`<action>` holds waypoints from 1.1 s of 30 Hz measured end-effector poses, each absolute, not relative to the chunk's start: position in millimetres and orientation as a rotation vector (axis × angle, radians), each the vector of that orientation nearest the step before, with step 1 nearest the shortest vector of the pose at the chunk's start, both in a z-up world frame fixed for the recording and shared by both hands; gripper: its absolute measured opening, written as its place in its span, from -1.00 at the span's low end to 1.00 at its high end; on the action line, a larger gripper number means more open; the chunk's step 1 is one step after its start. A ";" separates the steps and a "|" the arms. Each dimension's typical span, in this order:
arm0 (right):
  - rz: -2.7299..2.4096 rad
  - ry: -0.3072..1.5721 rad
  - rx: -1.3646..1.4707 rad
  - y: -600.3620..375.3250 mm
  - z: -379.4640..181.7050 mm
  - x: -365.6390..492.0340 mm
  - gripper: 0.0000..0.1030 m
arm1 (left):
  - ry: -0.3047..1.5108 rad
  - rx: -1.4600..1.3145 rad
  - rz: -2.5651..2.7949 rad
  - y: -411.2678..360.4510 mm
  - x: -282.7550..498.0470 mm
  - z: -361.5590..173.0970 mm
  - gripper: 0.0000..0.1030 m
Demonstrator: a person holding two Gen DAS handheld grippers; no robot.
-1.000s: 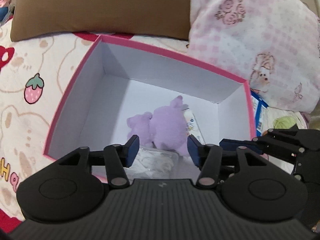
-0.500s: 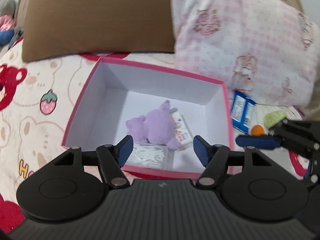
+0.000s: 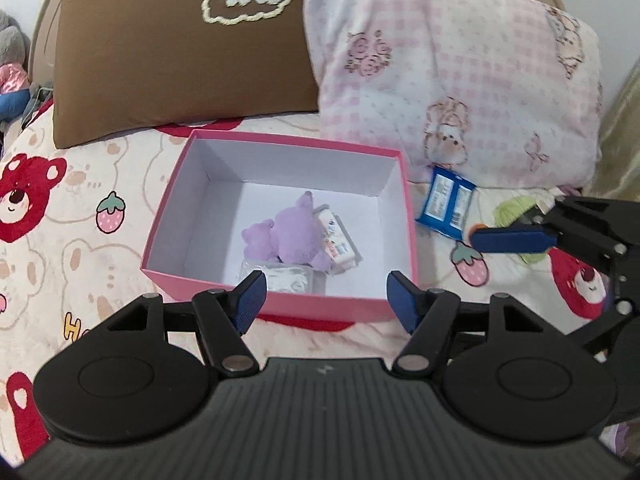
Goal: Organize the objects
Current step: 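Raise both tools out of the box and move toward the green yarn ball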
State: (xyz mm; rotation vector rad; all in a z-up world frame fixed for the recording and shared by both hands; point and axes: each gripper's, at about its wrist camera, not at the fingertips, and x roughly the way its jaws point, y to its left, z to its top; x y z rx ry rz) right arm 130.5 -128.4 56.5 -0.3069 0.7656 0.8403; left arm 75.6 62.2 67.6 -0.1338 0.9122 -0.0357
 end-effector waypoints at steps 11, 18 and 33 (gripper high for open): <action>0.827 0.766 -0.301 -166.5 68.6 98.0 0.68 | 0.874 -0.071 -0.084 24.6 30.5 103.6 0.45; 0.828 0.760 -0.308 -199.1 78.5 78.4 0.68 | 0.876 -0.049 -0.142 2.3 17.7 111.4 0.68; 0.758 0.817 -0.360 -257.1 71.4 64.4 0.68 | 0.966 0.021 -0.291 -54.7 16.0 91.3 0.85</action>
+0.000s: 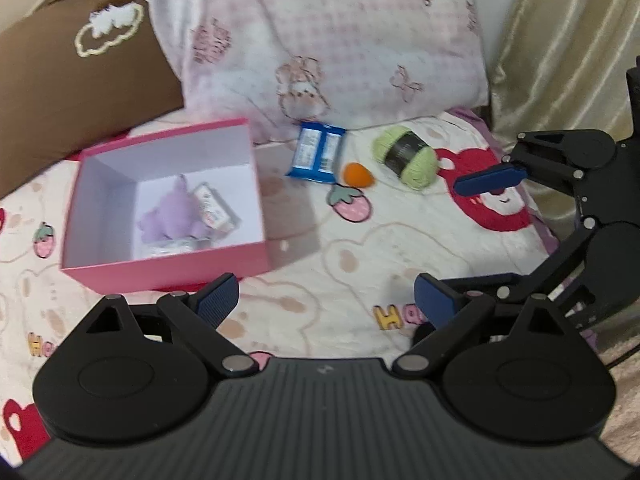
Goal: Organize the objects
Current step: 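Raise both tools out of the box and move toward the green yarn ball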
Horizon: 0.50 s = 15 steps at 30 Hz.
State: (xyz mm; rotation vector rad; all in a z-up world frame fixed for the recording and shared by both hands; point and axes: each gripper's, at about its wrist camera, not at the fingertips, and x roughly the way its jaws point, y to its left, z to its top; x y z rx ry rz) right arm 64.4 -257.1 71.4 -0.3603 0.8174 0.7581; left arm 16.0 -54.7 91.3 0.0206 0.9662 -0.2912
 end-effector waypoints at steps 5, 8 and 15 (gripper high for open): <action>0.719 0.802 -0.332 -275.4 67.6 67.1 0.68 | 0.963 0.006 -0.271 -67.5 27.2 86.0 0.86; 0.717 0.802 -0.299 -282.8 64.6 71.0 0.68 | 0.967 -0.010 -0.270 -74.4 35.7 83.8 0.87; 0.679 0.821 -0.274 -303.1 57.5 77.5 0.68 | 0.989 -0.054 -0.307 -92.2 55.8 78.8 0.91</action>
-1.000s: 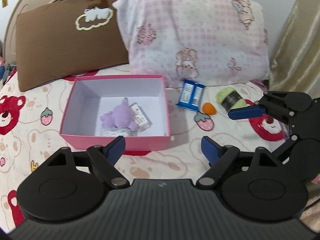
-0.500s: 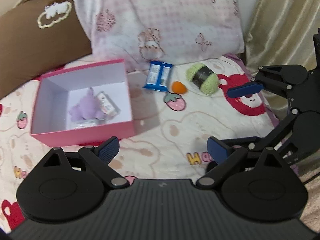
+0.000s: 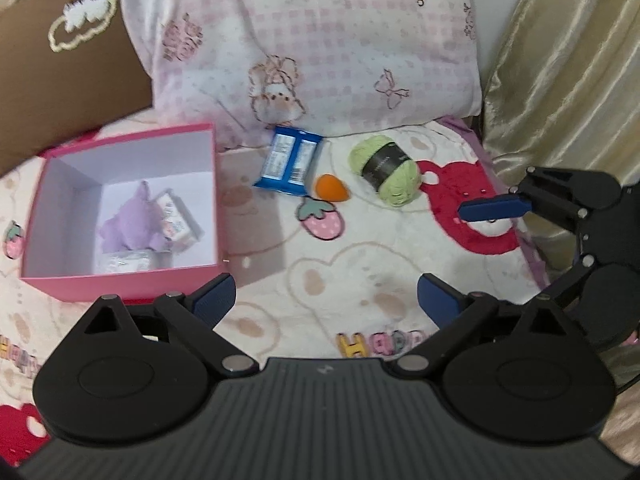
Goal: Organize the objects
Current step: 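Raise both tools out of the box and move toward the green yarn ball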
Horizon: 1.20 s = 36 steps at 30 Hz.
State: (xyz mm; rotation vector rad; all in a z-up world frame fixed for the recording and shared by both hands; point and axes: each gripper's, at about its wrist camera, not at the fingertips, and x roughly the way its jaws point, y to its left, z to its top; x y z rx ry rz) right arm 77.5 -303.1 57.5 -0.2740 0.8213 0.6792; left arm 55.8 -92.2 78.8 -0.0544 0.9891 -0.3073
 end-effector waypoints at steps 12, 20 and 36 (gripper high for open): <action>0.551 0.859 -0.193 -349.4 37.6 95.0 0.68 | 1.058 -0.054 -0.399 -135.0 94.2 50.6 0.91; 0.548 0.826 -0.244 -363.6 26.5 108.5 0.68 | 1.044 -0.101 -0.406 -144.6 121.5 31.2 0.91; 0.533 0.873 -0.212 -369.1 -2.3 148.5 0.68 | 1.014 -0.096 -0.415 -151.3 166.8 -0.3 0.91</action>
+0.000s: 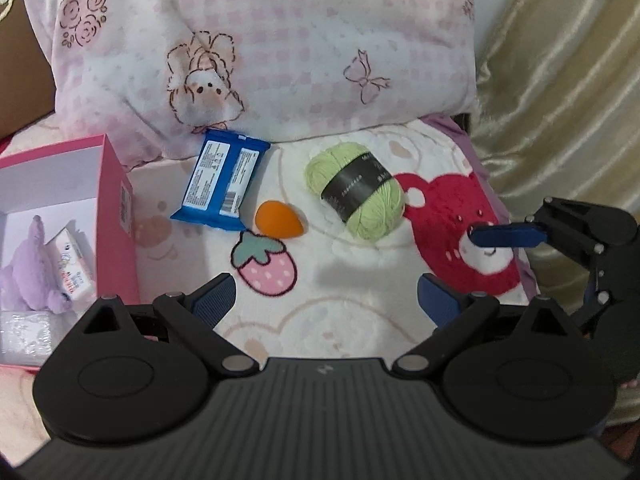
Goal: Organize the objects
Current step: 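Raise both tools out of the box and move toward the green yarn ball, then close both grippers on the green yarn ball from opposite sides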
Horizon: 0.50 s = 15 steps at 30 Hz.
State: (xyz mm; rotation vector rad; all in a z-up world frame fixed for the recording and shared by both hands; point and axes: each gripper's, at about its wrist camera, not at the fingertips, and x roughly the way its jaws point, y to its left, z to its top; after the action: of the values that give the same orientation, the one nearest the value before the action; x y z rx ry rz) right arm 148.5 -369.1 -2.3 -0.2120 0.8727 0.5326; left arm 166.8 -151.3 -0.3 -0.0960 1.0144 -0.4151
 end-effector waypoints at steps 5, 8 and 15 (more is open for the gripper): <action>0.500 0.880 -0.205 -372.4 -16.0 168.6 0.68 | 1.019 -0.155 -0.422 -155.7 183.3 -13.3 0.91; 0.494 0.892 -0.194 -378.6 -27.8 187.2 0.68 | 0.993 -0.185 -0.433 -159.1 193.5 -20.4 0.91; 0.463 0.911 -0.312 -381.5 -49.3 214.2 0.68 | 0.959 -0.169 -0.494 -169.5 209.8 -39.0 0.91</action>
State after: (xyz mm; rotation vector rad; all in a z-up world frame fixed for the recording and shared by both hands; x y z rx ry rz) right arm 214.2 -381.5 -49.3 -0.3123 0.9113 0.4627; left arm 209.8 -169.5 -39.0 -0.1690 0.9586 -0.4942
